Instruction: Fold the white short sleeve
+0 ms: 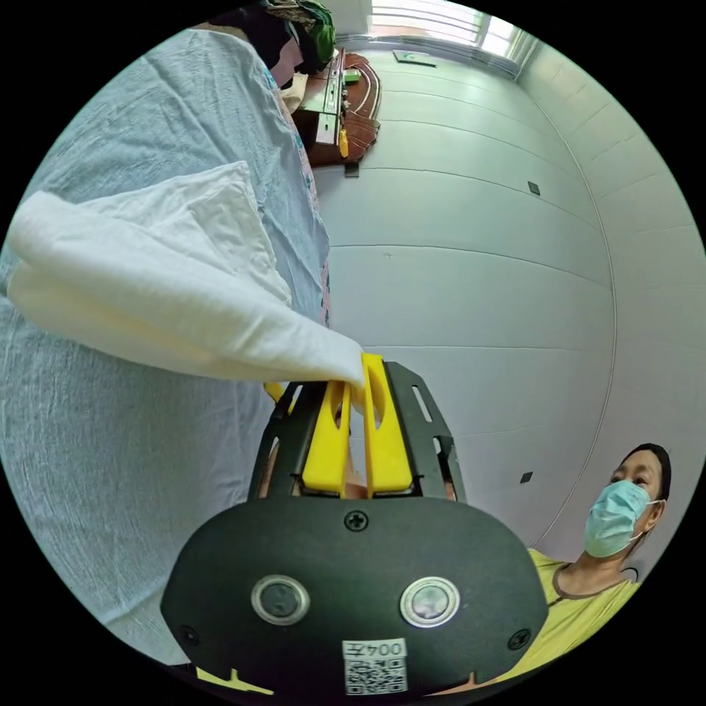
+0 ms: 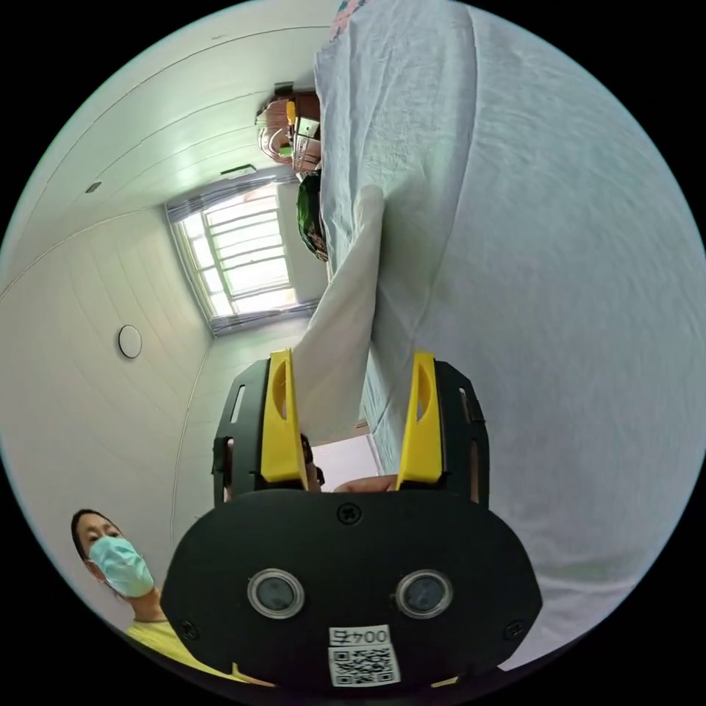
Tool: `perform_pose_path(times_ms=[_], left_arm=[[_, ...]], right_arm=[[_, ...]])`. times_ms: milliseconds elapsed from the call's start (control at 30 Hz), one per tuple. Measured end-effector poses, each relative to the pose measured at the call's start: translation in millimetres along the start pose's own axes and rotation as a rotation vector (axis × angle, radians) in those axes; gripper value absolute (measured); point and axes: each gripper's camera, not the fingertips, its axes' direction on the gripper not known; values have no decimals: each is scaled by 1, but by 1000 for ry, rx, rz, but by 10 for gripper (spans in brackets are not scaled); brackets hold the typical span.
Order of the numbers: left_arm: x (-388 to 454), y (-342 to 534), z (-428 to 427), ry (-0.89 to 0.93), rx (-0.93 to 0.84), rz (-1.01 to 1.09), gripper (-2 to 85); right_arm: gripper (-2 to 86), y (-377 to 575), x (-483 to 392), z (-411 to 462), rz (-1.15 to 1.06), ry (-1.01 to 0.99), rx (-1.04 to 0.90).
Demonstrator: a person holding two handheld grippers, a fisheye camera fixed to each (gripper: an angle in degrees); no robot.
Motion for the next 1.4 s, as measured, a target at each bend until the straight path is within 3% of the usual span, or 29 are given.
perform_pose_path(times_ms=[200,333,433,600,767,1000,1167,1400], left_arm=[[53,100,-24,4,-54,2,48],[95,176,-48,-21,-72,30,48],[132,236,-76,-44,-62,70,47],[211,356,-150,-11,-62,182,47],[299,553,-281,52,-40,274,47],[355,878,-488,32,85,234,47],[388,1167,-671,-65,354,139,47],[443,1512,-847,-171,803,48,46]], right_arm=[[205,-86,12,76,10,66,-88],[99,-110,19,134,12,208,-190],[42,-98,-6,161,-110,291,-167],[37,-21,-98,209,-442,357,-144],[37,137,-169,282,-692,360,-229],[35,381,-138,404,-773,274,-431],[34,596,-57,558,-763,266,-689],[33,873,24,754,-798,179,-1131]])
